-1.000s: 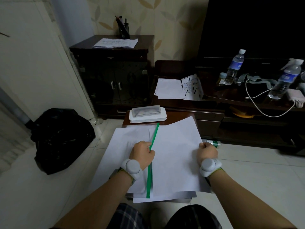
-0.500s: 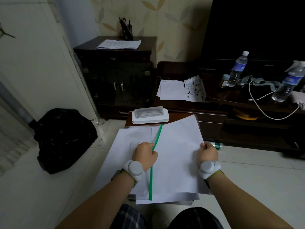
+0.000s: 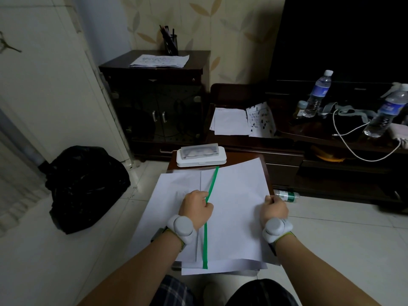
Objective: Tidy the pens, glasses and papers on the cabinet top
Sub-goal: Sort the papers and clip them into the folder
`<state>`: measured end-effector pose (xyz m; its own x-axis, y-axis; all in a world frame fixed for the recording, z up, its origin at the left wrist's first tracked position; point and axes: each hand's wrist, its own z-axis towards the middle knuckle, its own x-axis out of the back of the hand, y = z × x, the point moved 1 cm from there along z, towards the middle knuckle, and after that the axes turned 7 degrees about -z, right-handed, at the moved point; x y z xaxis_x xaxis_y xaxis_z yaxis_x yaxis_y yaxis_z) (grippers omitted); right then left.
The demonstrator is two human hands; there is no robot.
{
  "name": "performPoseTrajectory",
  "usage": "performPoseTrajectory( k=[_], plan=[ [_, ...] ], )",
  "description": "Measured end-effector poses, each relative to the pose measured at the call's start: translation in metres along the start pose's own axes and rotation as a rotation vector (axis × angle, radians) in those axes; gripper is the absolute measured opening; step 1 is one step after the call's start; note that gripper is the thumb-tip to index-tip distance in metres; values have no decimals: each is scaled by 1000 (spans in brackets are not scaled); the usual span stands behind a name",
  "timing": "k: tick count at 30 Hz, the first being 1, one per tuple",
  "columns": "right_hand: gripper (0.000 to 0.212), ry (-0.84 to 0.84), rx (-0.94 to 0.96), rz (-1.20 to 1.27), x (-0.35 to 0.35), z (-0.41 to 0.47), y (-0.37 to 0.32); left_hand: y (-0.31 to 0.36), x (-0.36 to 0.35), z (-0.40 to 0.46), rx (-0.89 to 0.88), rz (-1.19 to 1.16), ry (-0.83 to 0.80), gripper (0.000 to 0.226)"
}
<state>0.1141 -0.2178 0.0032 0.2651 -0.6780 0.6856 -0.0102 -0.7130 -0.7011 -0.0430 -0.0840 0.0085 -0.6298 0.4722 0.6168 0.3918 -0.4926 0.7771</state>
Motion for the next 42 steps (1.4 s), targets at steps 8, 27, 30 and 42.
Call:
performPoseTrajectory(
  k=[8, 27, 30, 42],
  plan=[
    [29, -39, 0, 35, -14, -8, -5, 5, -5, -1, -6, 14, 2, 41],
    [28, -124, 66, 8, -33, -20, -16, 10, -11, 1, 37, 2, 7, 18],
    [28, -140, 82, 19, -39, -22, -19, 13, -11, 2, 22, 21, 18, 33],
    [25, -218, 96, 70, -57, -30, -26, 15, -14, 5, -19, 45, 37, 35]
  ],
)
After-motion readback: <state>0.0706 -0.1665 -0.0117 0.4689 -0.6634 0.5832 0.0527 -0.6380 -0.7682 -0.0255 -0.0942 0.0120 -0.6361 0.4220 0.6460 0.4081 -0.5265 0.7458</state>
